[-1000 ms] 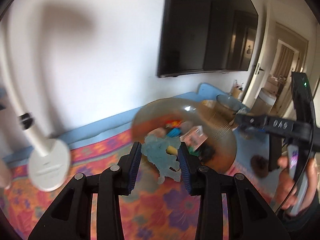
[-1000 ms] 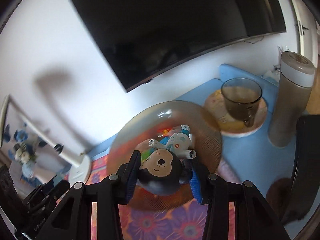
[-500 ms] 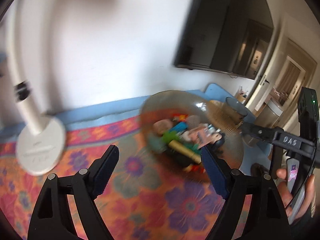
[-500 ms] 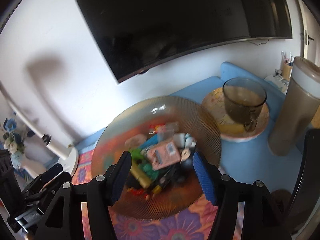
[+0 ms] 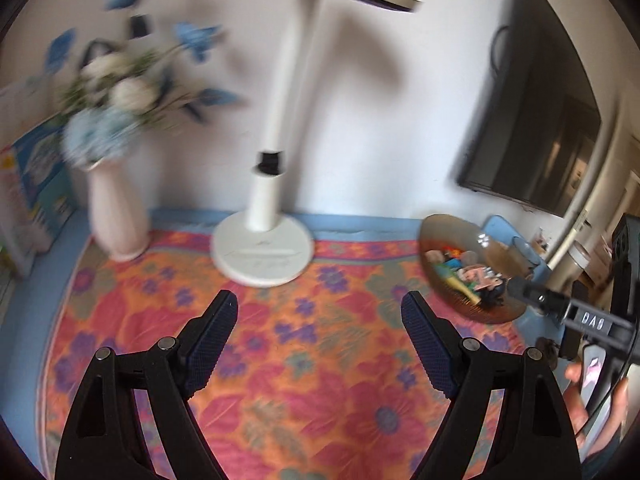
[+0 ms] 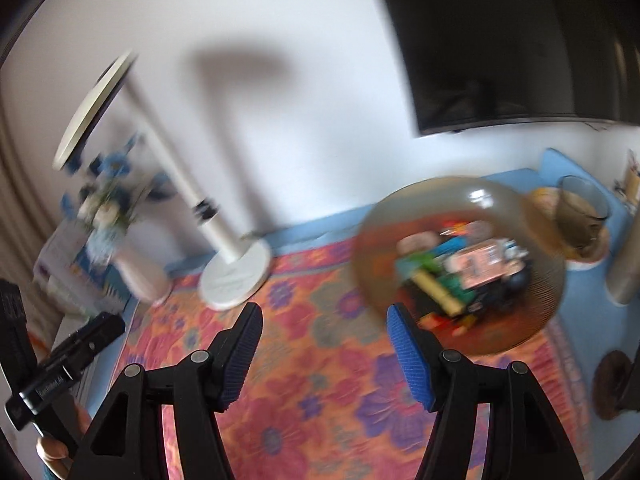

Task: Organize rigid objects

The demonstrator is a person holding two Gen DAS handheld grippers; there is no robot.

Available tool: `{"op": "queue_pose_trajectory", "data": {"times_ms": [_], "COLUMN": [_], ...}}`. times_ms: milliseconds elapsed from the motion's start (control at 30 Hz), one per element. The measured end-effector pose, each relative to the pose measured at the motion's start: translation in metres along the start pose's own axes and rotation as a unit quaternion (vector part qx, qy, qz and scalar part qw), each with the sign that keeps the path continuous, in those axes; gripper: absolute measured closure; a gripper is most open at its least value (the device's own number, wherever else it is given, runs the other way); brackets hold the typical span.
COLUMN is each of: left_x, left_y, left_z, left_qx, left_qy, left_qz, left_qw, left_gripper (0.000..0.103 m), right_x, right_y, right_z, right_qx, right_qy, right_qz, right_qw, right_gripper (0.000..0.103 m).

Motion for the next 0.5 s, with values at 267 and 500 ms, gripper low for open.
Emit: {"op": "queue_pose_trajectory", "data": {"times_ms": [267, 500], "left_x": [0.042, 0.040], "left_y": [0.073, 0.108], "left_z": [-0.035, -0.066], "left_qx": [0.042, 0.053], "left_qy": [-0.081, -0.089], "left_qz": [0.018, 0.034], "left_qw": [0.9957, 0.9940], "left_gripper": [0.020, 0.020], "right_x": [0.045, 0.039], "right_y": [0.062, 0.099], "right_z": [-0.061, -0.096], "right_qx": [0.022, 0.017], "right_qy": [0.066, 0.109], "right_qz": [0.104, 0.141], "right_qw": [0.992, 0.984], "right_gripper": [0.040, 0.040]}}
Point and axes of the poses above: each gripper's, at about its wrist camera, not at the fingertips, and z roughly against the way its jaws point, x to its left, y to its underside, the point moved 9 cm from there along -z, roughly the way its jaws point, and after that the axes turned 9 degrees about x, right-handed, at the moved point
